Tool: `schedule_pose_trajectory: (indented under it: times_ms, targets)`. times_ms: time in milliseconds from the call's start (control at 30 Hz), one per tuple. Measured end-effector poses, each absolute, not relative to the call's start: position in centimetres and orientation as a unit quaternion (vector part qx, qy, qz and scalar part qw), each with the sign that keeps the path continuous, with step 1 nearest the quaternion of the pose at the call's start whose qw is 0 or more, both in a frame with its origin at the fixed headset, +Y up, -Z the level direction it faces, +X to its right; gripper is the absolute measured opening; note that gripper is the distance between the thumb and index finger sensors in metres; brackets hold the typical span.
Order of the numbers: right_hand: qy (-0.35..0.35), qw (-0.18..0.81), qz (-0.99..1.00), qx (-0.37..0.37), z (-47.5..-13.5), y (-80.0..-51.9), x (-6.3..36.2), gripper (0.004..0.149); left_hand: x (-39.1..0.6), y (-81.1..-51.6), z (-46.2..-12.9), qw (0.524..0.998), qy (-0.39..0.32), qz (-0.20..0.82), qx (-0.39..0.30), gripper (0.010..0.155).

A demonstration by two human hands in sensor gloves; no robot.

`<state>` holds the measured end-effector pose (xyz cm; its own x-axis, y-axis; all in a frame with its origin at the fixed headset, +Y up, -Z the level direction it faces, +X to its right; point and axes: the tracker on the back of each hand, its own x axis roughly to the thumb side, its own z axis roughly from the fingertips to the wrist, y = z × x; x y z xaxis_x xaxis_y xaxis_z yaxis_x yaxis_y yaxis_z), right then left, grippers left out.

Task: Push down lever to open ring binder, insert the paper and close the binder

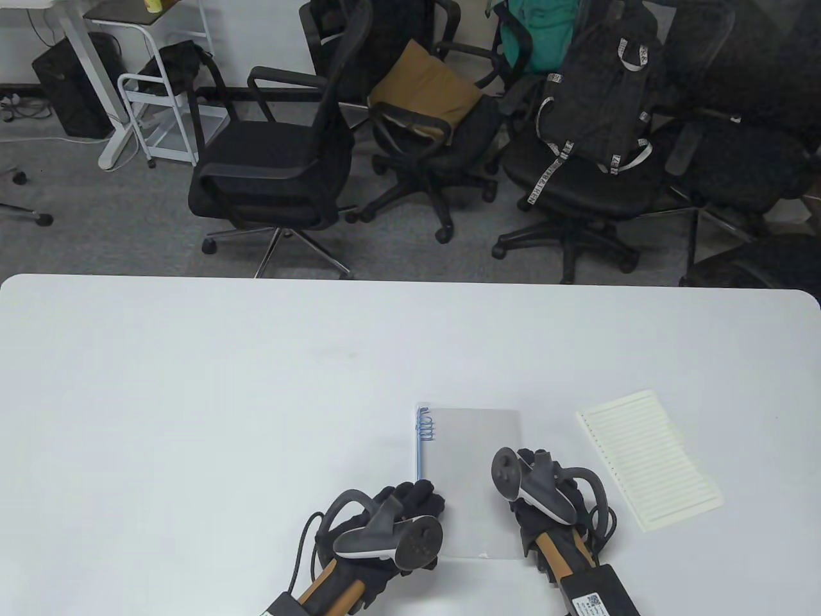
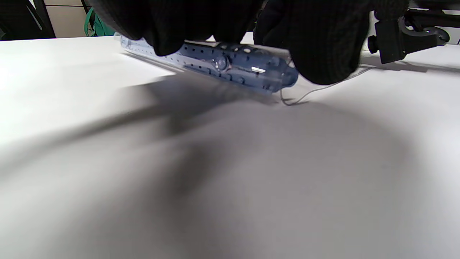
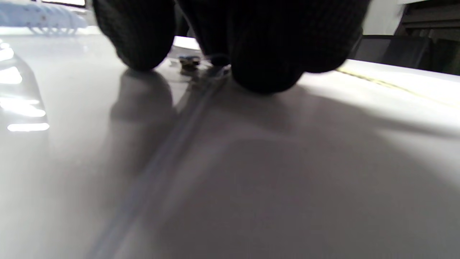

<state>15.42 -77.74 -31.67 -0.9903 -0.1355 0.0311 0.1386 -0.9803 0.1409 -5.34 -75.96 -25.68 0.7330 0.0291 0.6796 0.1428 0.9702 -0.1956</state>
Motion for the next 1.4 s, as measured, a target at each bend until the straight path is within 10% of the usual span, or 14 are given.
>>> schedule_pose_trajectory:
  times_ms: [967, 1200, 1400]
  targets:
    - [0.033, 0.053, -0.998, -0.018, -31.2, -76.9, 18.0, 0.039, -5.1, -76.2, -25.5, 0.931, -0.351, -0.026, -0.102, 0.082]
    - [0.008, 0.219, -0.971, -0.094, -30.0, -76.8, 18.6, 0.040, -4.9, -76.1, -25.4, 0.929, -0.354, -0.040, -0.103, 0.083]
    - [-0.059, 0.164, -0.980, -0.098, -29.7, -78.1, 19.7, 0.045, -4.6, -76.0, -25.2, 0.927, -0.355, -0.055, -0.109, 0.082]
